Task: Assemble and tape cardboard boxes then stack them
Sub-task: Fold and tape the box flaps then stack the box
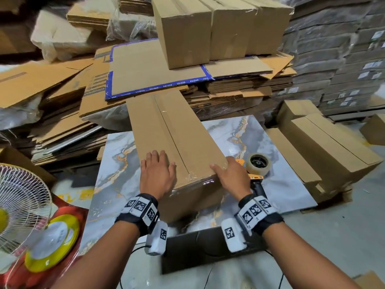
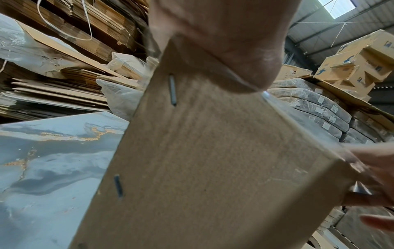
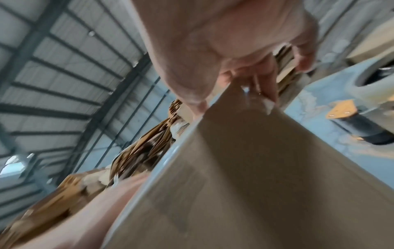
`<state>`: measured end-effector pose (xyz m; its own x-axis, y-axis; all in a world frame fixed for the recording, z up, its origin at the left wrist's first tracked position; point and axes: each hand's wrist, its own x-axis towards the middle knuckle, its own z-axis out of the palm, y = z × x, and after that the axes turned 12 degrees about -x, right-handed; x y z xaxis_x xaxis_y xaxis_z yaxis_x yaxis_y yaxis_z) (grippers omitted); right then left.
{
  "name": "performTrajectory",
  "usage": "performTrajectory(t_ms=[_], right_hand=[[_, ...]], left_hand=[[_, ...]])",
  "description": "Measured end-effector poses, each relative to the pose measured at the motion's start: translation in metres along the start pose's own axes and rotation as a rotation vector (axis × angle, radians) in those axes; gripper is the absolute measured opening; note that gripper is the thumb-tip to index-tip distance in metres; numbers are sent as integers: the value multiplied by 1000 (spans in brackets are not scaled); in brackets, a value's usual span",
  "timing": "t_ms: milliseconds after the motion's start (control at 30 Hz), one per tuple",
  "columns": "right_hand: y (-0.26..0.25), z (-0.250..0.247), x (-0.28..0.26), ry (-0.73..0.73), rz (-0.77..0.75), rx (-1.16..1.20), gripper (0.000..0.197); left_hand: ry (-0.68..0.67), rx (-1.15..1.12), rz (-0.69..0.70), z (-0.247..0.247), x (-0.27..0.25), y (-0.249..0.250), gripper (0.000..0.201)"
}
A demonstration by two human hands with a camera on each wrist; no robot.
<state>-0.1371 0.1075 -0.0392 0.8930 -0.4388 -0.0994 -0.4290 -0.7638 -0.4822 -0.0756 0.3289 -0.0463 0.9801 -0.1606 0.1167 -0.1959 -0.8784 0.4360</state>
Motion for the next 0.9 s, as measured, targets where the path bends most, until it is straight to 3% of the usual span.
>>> performTrajectory(t_ms=[67, 167, 267, 367, 500, 733, 900], right_hand=[[10, -7, 9, 16, -6, 81, 49], [2, -11, 8, 40, -26, -43, 37], [-30, -6, -12, 28, -79, -307, 61], [-62, 14, -36, -3, -246, -460, 83], [-59, 22, -38, -50, -286, -541, 78], [-10, -2, -6, 6, -13, -518, 71], [-52, 16, -33, -16, -222, -614, 86]], left_hand=[[-1, -2, -2, 0, 0, 1, 52], [10, -25, -6, -3, -2, 3, 54], [85, -94, -25, -7, -7, 4, 50], [220, -211, -80, -9, -10, 1, 45], [269, -366, -198, -13, -10, -2, 44], [230, -397, -193, -11, -9, -1, 42], [171, -309, -171, -6, -5, -5, 39]])
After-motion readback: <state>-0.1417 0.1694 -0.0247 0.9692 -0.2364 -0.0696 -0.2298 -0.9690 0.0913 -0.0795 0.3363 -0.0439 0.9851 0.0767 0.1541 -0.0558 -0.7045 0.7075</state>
